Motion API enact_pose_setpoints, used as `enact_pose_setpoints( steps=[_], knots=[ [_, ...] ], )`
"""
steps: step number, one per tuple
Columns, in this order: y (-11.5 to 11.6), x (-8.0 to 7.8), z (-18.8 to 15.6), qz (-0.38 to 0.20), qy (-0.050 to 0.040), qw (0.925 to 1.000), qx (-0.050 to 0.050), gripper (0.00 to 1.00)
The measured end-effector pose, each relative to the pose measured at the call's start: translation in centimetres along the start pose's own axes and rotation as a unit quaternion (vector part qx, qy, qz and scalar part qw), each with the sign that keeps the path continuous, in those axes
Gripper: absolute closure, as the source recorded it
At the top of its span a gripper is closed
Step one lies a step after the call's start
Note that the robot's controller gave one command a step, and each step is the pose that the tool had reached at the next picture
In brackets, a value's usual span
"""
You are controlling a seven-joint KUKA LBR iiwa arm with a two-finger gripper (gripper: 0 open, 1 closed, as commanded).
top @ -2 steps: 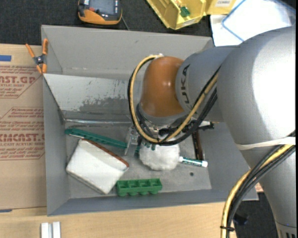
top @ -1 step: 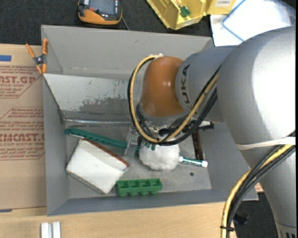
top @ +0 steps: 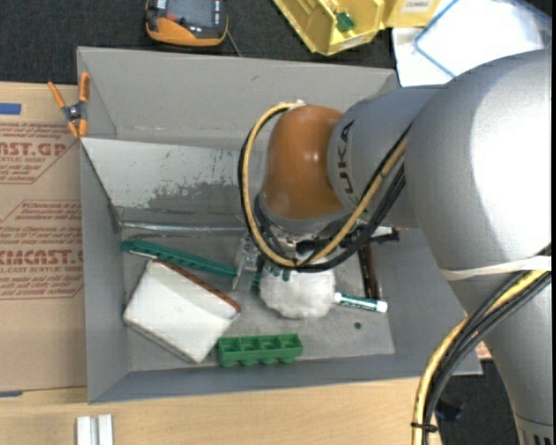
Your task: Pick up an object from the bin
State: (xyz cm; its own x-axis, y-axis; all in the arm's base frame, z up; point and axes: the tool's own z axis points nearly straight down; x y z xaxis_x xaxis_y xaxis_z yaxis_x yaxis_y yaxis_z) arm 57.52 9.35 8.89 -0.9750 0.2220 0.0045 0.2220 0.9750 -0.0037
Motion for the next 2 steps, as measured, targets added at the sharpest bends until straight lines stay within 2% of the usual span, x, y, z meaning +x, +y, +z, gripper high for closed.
enact_pose_setpoints(
  steps=[2],
  knots=[
    [0.0,0.0,0.0,0.0,0.0,1.0,0.0,1.0]
  ],
)
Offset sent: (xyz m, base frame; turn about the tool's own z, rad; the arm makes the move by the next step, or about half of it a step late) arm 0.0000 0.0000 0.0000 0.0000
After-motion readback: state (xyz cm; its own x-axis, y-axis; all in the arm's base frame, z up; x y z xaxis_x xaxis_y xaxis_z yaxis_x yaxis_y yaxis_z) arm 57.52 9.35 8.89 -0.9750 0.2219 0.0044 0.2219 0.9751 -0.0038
